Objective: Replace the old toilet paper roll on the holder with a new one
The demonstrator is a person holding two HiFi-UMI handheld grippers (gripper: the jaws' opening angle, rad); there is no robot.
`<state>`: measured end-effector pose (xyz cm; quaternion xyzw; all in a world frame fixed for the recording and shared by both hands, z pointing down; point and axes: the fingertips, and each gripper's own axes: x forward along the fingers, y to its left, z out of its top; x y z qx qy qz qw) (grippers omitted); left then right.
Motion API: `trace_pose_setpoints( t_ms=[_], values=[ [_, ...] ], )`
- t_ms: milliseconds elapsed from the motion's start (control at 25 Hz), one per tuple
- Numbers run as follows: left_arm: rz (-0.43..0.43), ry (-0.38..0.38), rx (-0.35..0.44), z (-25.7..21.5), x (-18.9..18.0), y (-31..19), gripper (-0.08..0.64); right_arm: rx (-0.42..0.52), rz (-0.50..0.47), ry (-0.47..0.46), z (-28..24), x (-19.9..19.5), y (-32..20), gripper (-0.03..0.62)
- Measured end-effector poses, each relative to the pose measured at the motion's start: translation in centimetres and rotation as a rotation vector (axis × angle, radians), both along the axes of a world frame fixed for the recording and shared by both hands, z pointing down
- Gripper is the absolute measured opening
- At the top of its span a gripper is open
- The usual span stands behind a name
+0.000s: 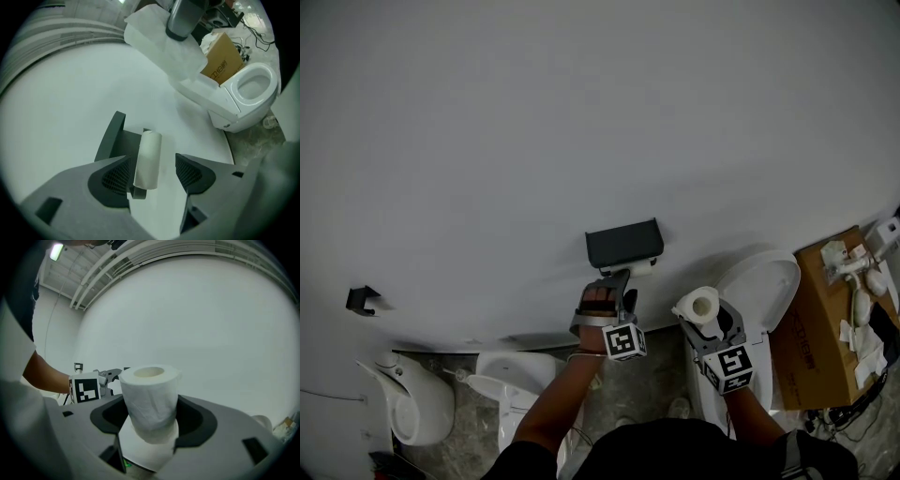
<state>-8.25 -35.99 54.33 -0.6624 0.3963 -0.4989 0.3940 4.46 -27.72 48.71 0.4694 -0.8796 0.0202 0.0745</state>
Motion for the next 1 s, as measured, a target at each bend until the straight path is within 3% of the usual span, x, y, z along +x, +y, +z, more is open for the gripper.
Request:
trace_pose_setpoints(
  t_ms=[320,560,600,680,1000],
  values=[
    [0.000,-0.095,0.062,-0.1,0.3,-1.6,0.268,0.000,-0.034,0.009,0.2,-0.4,-0.2,0.291],
    [-0.020,-0.121,-0.010,1.4,0.3,-2.3,0.265,-0.002,-0.044,0.012,-0.2,-0.2,-0.8,0.291],
    [-0.019,-0.122,-0.002,1.3,0.3,-2.4,0.257,-0.003,-0.044,0.009,-0.3,-0.2,-0.8,0.291],
    [-0.024,-0.119,0.054,0.6,0.3,-2.7,0.173,0.007,-0.038,0.004,-0.3,-0.1,-1.1,0.291],
    [-0.041,-0.159,0.064,0.5,-0.1,-2.7,0.169,0.000,-0.032,0.005,0.3,0.2,-1.4,0.291]
  ],
)
